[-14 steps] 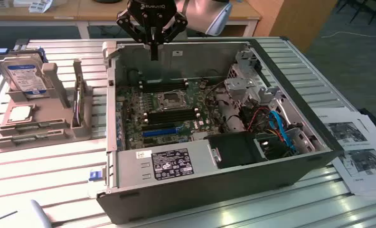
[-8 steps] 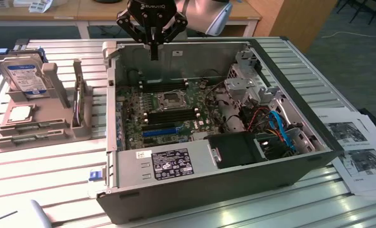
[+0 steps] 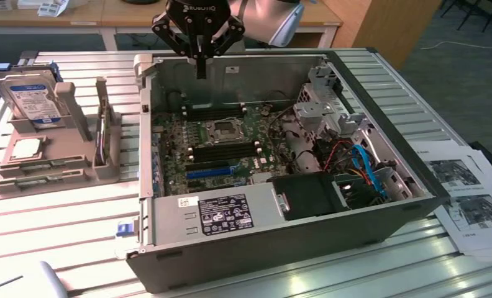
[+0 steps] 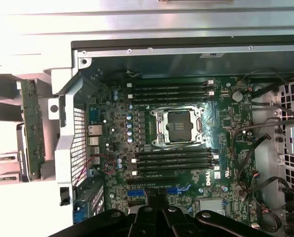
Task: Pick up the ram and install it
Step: 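Reach for the ram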
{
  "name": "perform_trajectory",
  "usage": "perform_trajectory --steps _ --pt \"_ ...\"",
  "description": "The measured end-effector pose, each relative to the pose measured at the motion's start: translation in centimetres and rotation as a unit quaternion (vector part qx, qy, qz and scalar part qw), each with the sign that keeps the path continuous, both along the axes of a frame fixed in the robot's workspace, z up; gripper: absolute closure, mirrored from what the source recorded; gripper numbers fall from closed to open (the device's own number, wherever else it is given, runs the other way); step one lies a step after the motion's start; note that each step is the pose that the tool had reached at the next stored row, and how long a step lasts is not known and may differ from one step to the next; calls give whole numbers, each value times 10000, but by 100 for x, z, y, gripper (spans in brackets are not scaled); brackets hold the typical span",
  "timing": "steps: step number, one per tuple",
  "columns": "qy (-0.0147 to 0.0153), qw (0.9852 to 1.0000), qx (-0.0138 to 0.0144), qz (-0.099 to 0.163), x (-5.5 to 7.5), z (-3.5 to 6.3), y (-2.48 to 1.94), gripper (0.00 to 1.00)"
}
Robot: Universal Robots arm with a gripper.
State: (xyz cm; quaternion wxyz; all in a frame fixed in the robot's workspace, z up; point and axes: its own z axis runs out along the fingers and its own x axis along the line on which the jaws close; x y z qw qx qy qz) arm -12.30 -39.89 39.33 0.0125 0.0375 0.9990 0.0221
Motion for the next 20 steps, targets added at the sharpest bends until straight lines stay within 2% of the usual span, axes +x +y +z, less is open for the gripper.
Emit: perform_trajectory --steps 9,20 --pt "0 10000 0 1 -129 0 0 90" --pt "0 10000 1 1 -358 -1 0 90"
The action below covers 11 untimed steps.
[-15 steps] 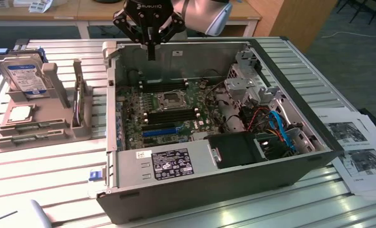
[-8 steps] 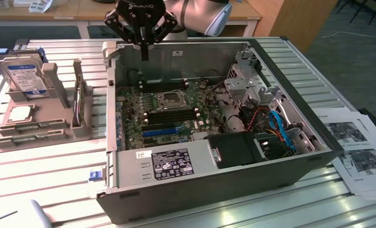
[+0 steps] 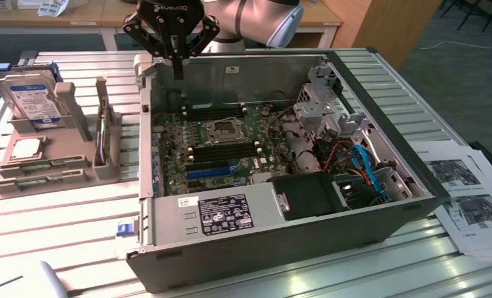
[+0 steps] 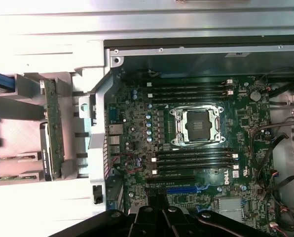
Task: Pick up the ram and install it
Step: 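Reach for the ram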
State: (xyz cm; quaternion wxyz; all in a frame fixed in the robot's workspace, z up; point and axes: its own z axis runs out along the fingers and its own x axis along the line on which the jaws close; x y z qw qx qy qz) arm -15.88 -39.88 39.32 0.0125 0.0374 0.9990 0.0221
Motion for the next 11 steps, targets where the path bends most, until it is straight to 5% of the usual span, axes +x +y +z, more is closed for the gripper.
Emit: perform_trajectory --steps 11 --pt "0 10000 0 0 -267 0 0 90"
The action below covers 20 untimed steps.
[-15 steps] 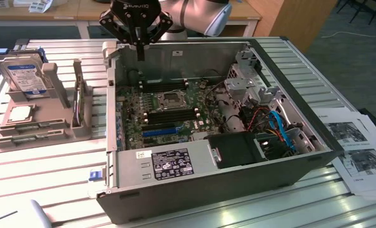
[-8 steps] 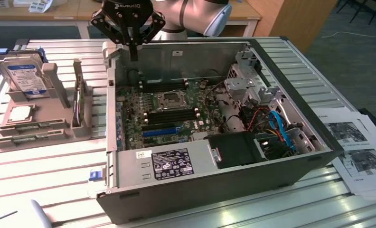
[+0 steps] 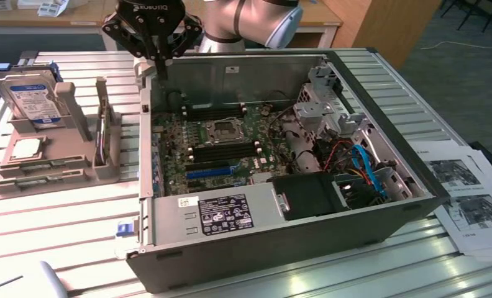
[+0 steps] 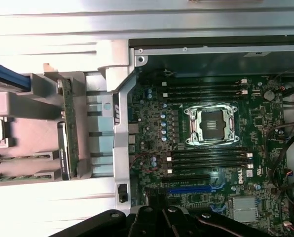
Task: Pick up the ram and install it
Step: 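Reach for the ram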
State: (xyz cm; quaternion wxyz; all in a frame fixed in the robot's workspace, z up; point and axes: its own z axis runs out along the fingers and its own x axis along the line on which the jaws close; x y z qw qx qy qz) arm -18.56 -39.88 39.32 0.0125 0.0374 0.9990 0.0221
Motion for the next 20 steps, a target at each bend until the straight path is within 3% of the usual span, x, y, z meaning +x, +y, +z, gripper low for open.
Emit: perform_trajectory --steps 20 --pt "0 10000 0 -1 -526 0 0 90"
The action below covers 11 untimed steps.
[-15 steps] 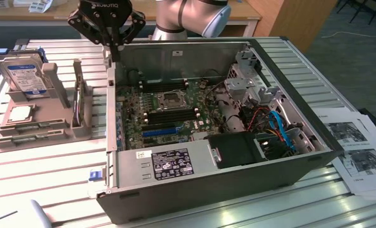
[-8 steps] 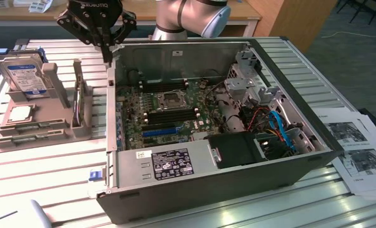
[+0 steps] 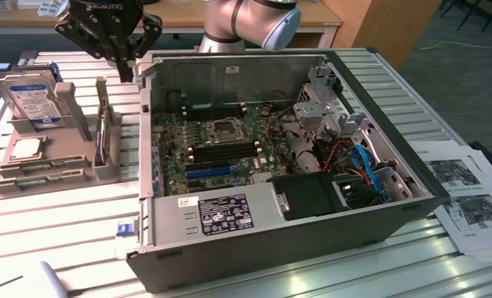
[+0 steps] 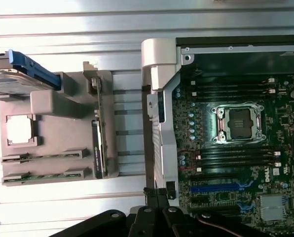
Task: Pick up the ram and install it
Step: 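Reach for the ram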
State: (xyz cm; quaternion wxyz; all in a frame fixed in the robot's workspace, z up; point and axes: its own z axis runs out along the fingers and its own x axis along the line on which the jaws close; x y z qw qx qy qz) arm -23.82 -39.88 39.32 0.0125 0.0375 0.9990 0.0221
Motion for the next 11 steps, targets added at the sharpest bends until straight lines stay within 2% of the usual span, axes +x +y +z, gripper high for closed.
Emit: perform_trajectory --steps 11 --pt "0 10000 0 1 -300 0 0 90"
